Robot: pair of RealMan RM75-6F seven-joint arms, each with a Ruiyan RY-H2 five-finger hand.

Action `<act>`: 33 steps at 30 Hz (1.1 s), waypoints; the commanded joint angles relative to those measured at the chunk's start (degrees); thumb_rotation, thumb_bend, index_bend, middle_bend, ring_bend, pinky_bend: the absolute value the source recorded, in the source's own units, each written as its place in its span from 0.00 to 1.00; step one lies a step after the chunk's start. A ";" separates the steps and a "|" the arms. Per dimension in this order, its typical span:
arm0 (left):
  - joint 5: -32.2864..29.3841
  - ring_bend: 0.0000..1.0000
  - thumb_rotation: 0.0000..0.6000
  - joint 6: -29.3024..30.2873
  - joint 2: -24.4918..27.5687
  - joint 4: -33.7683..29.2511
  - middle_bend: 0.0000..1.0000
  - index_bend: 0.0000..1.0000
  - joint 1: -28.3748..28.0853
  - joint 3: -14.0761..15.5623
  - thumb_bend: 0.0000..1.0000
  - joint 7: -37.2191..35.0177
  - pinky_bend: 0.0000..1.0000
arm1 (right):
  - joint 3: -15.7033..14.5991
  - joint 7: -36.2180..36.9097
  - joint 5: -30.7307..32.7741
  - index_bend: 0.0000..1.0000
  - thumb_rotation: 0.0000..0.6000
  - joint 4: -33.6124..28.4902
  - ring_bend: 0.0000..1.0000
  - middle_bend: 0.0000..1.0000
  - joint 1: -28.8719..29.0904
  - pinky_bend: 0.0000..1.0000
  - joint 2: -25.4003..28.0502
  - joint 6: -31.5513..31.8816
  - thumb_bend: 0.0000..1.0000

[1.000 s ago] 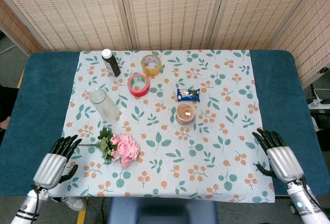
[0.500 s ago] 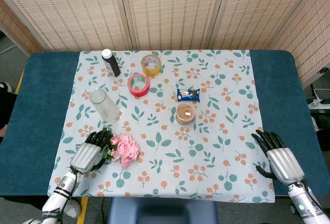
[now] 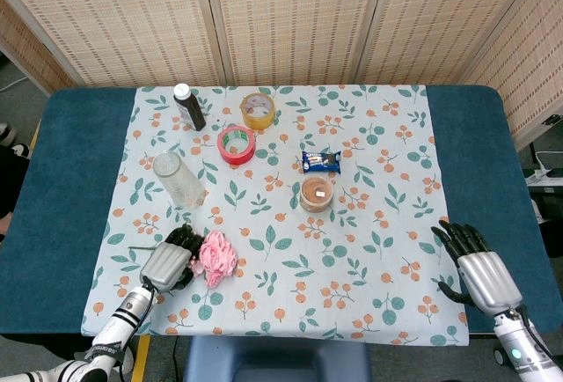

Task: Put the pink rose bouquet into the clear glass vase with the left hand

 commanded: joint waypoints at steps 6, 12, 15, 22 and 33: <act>0.02 0.31 1.00 2.07 -0.87 1.39 0.60 0.54 -1.04 0.37 0.47 -0.86 0.14 | -0.11 0.01 -0.25 0.00 1.00 -0.06 0.00 0.00 -0.12 0.00 0.05 0.21 0.18; 8.03 0.44 1.00 11.09 -1.78 2.57 0.74 0.68 1.31 0.20 0.53 -8.06 0.20 | -0.17 0.35 -0.37 0.00 1.00 -0.07 0.00 0.00 -0.10 0.00 0.13 0.15 0.18; 14.05 0.46 1.00 17.55 -0.48 0.84 0.76 0.69 3.65 0.88 0.53 -15.60 0.22 | -0.10 0.54 -0.28 0.00 1.00 0.05 0.00 0.00 -0.12 0.00 0.19 0.22 0.18; 23.81 0.46 1.00 33.79 2.67 -4.25 0.76 0.68 7.76 -2.18 0.53 -41.90 0.21 | -0.13 0.83 -0.19 0.00 1.00 0.06 0.00 0.00 -0.03 0.00 0.30 -0.06 0.18; 7.50 0.46 1.00 33.98 6.57 -7.89 0.76 0.68 1.11 -25.66 0.53 -70.77 0.21 | -0.06 0.74 0.27 0.00 1.00 0.05 0.00 0.00 0.07 0.00 0.25 -0.44 0.18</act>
